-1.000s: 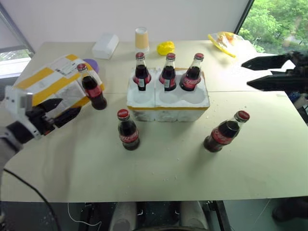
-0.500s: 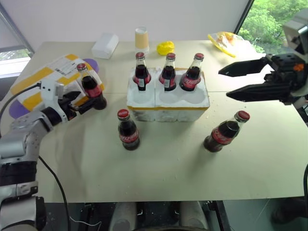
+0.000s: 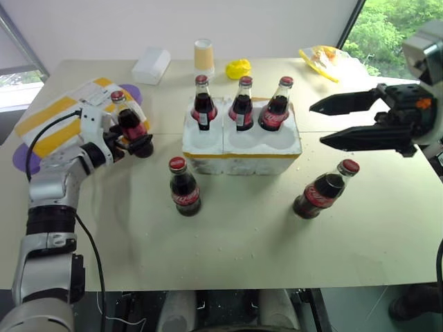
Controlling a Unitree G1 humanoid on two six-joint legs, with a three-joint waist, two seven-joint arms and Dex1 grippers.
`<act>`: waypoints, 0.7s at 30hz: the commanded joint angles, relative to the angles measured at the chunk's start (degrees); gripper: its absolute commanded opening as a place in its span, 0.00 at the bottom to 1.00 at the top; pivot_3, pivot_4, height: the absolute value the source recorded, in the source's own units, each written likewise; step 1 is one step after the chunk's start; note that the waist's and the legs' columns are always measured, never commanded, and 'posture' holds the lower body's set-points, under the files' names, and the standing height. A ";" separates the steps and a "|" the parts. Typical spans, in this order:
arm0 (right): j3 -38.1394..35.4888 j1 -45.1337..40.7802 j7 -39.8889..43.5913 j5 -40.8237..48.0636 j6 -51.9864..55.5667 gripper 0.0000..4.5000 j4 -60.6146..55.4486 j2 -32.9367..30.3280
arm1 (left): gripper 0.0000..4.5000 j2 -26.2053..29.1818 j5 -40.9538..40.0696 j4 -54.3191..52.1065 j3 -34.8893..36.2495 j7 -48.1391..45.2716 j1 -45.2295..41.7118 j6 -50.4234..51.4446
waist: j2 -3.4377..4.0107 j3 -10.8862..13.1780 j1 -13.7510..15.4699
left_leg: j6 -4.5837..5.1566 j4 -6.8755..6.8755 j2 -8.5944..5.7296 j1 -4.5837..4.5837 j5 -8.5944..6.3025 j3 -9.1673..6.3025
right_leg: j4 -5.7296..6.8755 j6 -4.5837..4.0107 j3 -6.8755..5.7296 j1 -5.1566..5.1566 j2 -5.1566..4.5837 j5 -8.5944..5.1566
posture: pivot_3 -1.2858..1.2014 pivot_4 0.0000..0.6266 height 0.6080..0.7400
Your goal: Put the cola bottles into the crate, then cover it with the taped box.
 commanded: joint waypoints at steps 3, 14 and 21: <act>-2.16 0.58 -1.37 0.70 -1.38 1.00 -0.98 -0.36 | 0.99 -0.83 2.50 3.95 -0.42 -0.68 -3.26 -3.61 | -0.02 0.00 -0.03 | 0.01 0.01 0.00 0.00 0.00 0.00 | -0.01 0.00 0.00 0.01 0.00 0.00 | 0.52 0.24 1.00; -3.05 2.23 -3.83 1.54 -2.21 1.00 -1.41 0.12 | 0.63 -0.50 3.00 7.36 0.57 -3.85 -5.13 -5.70 | -0.02 0.00 -0.04 | 0.01 0.02 0.01 -0.01 -0.01 -0.01 | -0.01 0.00 -0.01 0.01 -0.01 0.00 | 0.52 0.24 1.00; -3.13 4.01 -4.79 0.92 -3.77 1.00 -0.96 0.25 | 0.63 4.09 -1.19 -0.97 -0.17 -14.02 -7.14 4.02 | -0.22 0.12 -0.12 | 0.02 0.02 0.00 -0.02 0.00 0.00 | 0.00 0.01 -0.01 -0.01 0.01 0.00 | 0.52 0.24 1.00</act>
